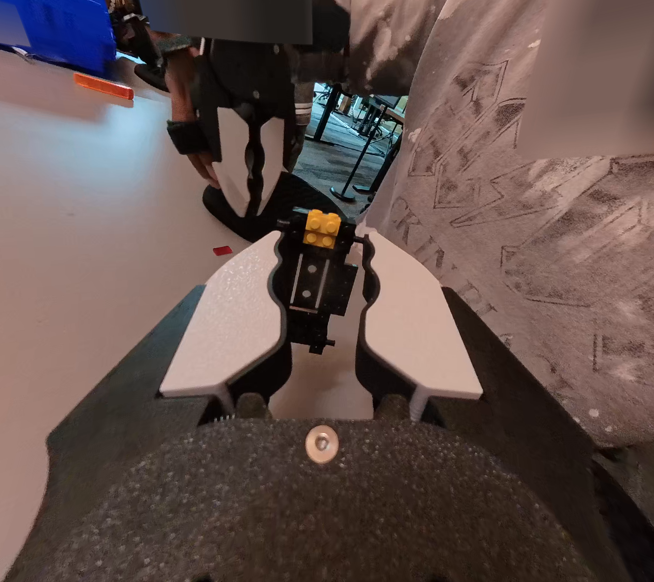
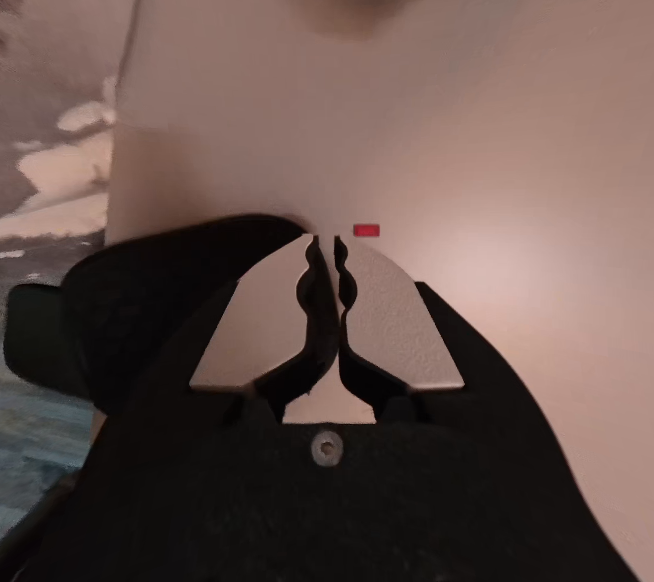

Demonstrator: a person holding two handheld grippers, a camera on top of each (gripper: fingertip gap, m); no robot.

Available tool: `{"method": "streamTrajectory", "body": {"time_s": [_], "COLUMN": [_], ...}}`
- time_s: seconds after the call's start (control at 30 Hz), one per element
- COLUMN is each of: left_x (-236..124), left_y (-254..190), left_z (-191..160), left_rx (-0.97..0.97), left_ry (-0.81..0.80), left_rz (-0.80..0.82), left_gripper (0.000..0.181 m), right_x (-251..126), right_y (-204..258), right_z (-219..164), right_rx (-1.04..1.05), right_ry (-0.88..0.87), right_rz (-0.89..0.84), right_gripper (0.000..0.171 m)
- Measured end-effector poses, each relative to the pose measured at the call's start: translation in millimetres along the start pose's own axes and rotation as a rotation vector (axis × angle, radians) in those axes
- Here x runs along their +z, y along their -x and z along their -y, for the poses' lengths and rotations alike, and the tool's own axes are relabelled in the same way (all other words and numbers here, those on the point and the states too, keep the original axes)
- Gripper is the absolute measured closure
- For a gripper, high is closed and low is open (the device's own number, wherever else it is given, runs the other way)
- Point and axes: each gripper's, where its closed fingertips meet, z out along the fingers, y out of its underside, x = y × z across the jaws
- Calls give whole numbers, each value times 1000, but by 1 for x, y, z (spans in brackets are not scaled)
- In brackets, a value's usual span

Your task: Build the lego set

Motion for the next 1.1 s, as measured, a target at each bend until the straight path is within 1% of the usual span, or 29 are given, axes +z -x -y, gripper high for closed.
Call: {"method": "streamTrajectory", "body": {"time_s": [0.07,0.2,0.3,0.5,0.6,0.7,0.8,0.9,1.0,1.1], "left_x": [1,4,5,6,6,5,5,2,3,0], "left_y": [2,4,5,7,9,14,25,41,48,54], "left_z": [0,-2,-5,-10,-9,-6,0,12,22,32], "left_rx": [0,3,-1,4,18,47,111,178,229,268], "left_ry": [-1,5,12,32,30,20,1,-55,-107,-157], "left_rz": [6,26,27,43,66,115,222,368,464,562], "left_gripper": [141,141,141,141,141,141,141,141,141,141], "right_x": [7,19,27,31,33,34,32,13,-23,-56], "right_y": [-4,-17,-23,-28,-28,-28,-30,-40,-57,-70], "right_z": [-11,-10,-12,-9,-9,-8,-7,9,39,72], "right_rx": [55,192,181,107,91,109,148,190,213,196], "right_ry": [-9,-58,-60,-42,-31,-39,-57,-141,-227,-256], "right_rz": [-62,-146,-185,-132,-97,-73,-90,-131,-191,-218], "right_gripper": [159,152,147,146,151,155,155,155,156,155]}}
